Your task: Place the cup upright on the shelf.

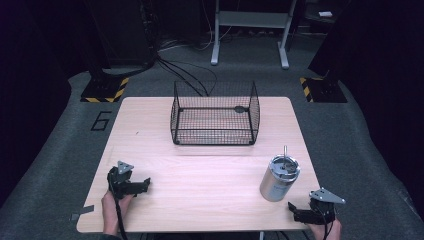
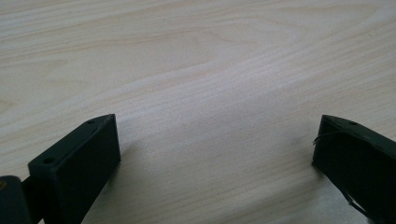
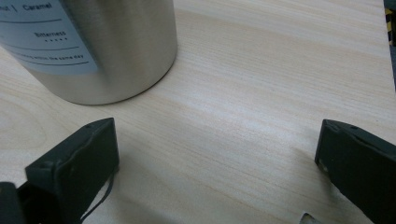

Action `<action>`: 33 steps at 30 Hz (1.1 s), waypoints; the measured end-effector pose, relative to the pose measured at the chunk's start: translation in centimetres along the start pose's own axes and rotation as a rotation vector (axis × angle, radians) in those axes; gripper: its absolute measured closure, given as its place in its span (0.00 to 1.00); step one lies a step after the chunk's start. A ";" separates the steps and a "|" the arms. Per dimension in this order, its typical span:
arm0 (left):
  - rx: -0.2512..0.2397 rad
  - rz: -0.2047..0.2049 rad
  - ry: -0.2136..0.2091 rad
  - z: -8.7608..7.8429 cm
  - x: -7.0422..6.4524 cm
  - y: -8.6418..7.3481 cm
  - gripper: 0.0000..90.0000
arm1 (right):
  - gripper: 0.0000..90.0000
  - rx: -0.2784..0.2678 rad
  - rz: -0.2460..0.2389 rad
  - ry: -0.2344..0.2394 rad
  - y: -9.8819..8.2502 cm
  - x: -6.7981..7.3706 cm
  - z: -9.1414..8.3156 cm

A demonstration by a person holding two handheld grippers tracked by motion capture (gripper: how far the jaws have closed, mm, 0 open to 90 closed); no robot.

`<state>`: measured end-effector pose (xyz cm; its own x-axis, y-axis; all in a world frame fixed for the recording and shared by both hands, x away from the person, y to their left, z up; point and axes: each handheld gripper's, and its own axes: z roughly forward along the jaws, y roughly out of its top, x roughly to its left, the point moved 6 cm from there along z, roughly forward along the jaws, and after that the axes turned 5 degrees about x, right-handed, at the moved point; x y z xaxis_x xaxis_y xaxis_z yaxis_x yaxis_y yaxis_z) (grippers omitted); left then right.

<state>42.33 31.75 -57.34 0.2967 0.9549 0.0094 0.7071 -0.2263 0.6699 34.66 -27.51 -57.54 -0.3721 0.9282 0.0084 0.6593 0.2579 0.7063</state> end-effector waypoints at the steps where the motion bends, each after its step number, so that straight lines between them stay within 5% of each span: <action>1: 0.000 0.000 0.000 0.0 0.0 0.0 0.01 | 0.00 0.000 0.000 0.000 0.0 0.0 0.0; 15: 0.001 -0.003 0.000 0.0 0.0 0.0 0.01 | 0.00 0.016 0.022 0.011 0.5 0.1 -0.7; 33: 0.002 -0.003 0.001 0.0 0.0 0.0 0.01 | 0.00 -0.040 -0.041 0.064 3.7 3.1 -4.2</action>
<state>42.32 31.72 -57.34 0.2935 0.9559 0.0080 0.7091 -0.2234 0.6688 33.17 -24.79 -51.95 -0.4404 0.8975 0.0230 0.6161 0.2835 0.7349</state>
